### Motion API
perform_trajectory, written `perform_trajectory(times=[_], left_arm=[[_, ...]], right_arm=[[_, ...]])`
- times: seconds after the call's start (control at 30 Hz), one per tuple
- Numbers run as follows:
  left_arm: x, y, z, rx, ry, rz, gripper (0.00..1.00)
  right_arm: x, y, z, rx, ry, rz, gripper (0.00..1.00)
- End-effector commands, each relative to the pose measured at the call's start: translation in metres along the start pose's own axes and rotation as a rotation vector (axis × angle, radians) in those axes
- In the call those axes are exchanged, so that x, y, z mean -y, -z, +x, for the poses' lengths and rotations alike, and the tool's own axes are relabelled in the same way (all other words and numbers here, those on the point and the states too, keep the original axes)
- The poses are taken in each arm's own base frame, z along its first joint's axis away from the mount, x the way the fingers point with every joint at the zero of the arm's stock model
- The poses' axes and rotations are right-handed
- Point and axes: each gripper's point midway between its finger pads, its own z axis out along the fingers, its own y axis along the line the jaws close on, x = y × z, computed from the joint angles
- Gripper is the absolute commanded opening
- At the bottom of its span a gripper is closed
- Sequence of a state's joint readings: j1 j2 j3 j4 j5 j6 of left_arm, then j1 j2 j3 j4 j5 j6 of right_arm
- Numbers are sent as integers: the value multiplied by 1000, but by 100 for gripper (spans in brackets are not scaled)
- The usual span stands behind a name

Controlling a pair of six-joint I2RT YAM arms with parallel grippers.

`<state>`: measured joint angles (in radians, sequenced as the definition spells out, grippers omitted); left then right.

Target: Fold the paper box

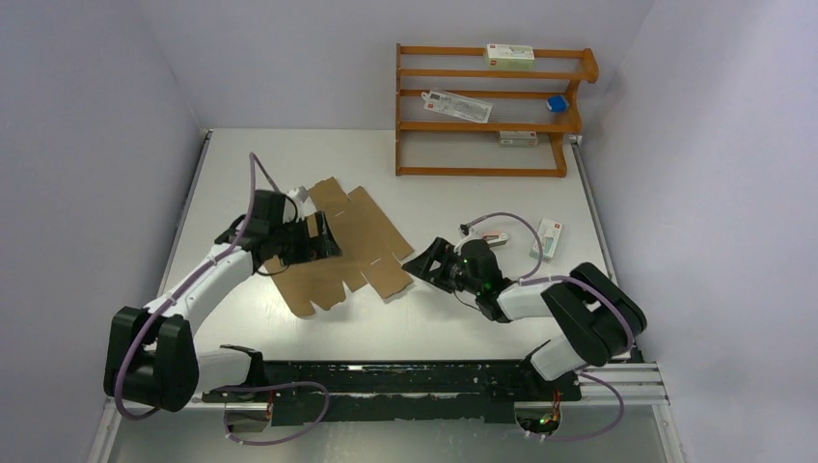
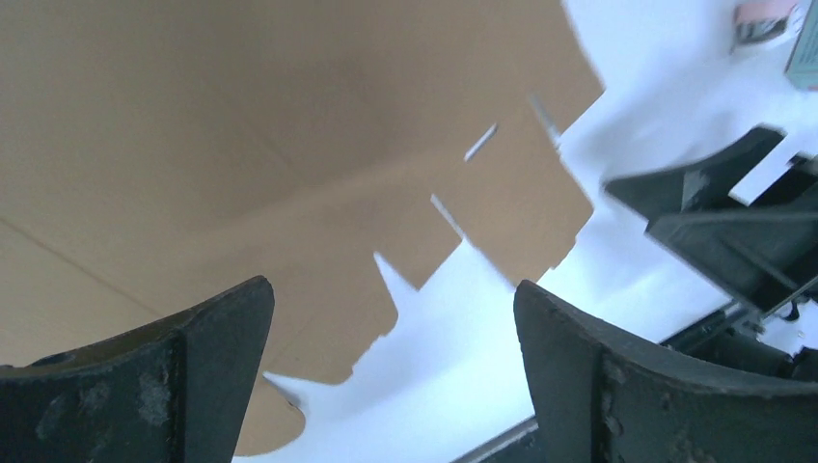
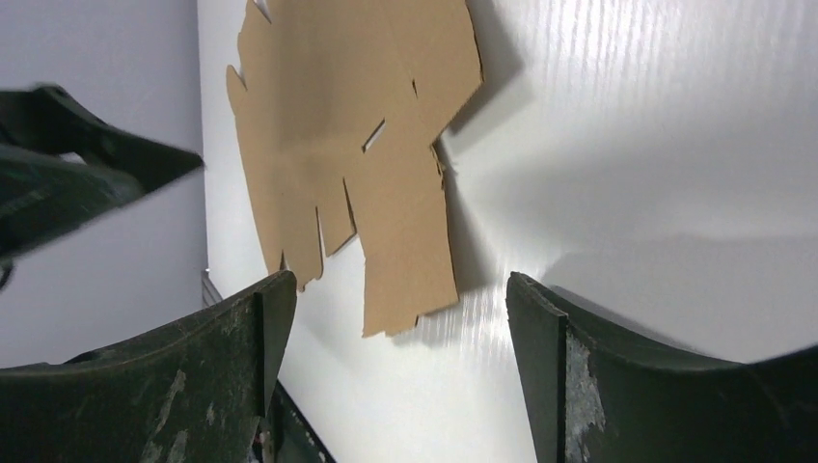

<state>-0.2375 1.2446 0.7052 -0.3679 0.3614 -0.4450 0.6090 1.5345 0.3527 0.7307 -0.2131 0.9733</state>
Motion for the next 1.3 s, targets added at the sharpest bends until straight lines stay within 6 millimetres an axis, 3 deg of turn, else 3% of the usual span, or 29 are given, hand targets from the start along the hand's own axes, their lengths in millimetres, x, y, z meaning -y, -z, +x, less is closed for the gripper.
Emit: perform_trajectory(times=[0.0, 0.17, 0.37, 0.53, 0.93, 1.07, 1.27], left_arm=[[4, 20, -49, 108, -174, -82, 100], [10, 28, -88, 209, -309, -109, 100], [8, 23, -107, 255, -398, -130, 100], [0, 18, -103, 254, -426, -147, 100], [8, 26, -100, 267, -431, -109, 100], [7, 29, -101, 275, -433, -121, 100], [10, 29, -100, 279, -437, -105, 100]], right_arm=[[8, 14, 9, -8, -74, 54, 83], [-3, 16, 23, -19, -125, 46, 81], [-9, 12, 31, 25, -188, 63, 74], [-7, 4, 37, 47, -209, 99, 67], [-3, -18, 43, 68, -268, 123, 46], [0, -19, 38, 80, -221, 145, 33], [7, -10, 21, 86, -172, 150, 4]])
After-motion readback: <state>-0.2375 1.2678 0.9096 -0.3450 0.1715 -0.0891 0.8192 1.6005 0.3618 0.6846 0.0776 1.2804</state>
